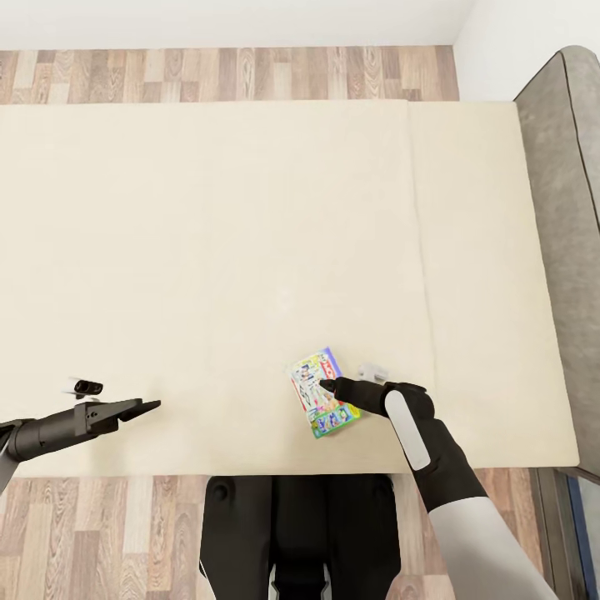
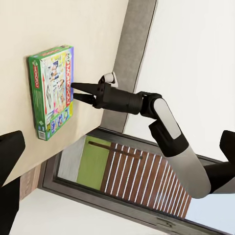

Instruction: Put all the toys in the child's room - the three board games (two on the bed and one on the table), the two jigsaw puzzles on the table, and the tennis ball on the table - inside the toy box on the table in the child's room.

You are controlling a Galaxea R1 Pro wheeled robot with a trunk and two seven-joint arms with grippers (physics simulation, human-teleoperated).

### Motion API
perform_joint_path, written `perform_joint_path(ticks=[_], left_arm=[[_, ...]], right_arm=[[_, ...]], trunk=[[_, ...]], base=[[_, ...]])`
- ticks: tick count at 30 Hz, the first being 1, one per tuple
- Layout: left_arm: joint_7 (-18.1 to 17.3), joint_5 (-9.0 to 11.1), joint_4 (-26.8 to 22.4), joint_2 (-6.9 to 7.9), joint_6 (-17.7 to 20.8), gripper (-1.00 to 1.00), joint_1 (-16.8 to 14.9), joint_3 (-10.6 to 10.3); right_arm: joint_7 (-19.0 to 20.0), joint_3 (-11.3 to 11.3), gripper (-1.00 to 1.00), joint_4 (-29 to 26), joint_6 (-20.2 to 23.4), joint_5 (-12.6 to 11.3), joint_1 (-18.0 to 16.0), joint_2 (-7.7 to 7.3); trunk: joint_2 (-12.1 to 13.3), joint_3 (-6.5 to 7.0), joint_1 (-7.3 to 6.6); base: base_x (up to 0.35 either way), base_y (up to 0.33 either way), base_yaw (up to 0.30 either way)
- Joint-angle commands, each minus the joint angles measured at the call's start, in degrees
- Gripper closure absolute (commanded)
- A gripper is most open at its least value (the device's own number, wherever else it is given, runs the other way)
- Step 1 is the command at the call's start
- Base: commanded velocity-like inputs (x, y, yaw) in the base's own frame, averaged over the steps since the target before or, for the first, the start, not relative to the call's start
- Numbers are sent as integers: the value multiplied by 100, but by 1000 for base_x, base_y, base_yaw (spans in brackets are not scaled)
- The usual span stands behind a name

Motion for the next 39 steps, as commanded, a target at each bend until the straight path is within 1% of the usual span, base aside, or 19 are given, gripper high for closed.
perform_joint_path(ticks=[1,14,20,32,39], left_arm=[[-20,0,0,2,61,-100,-1,-3],[-20,1,0,2,61,-100,-1,-3],[-20,0,-1,2,59,-100,-1,-3],[-19,-1,0,2,61,-100,-1,-3],[-20,-2,0,2,61,-100,-1,-3]], right_arm=[[-37,1,-100,-4,20,-38,-1,3],[-37,1,-100,-4,19,-36,-1,6],[-37,1,-100,-2,20,-36,-1,6],[-37,1,-100,-1,20,-36,-1,6],[-37,1,-100,-1,21,-36,-1,6]], trunk=[[-9,-6,4],[-9,-6,4],[-9,-6,4],[-9,-6,4],[-9,-6,4]], base=[[0,50,0],[0,11,0],[0,120,0],[0,21,0],[0,90,0]])
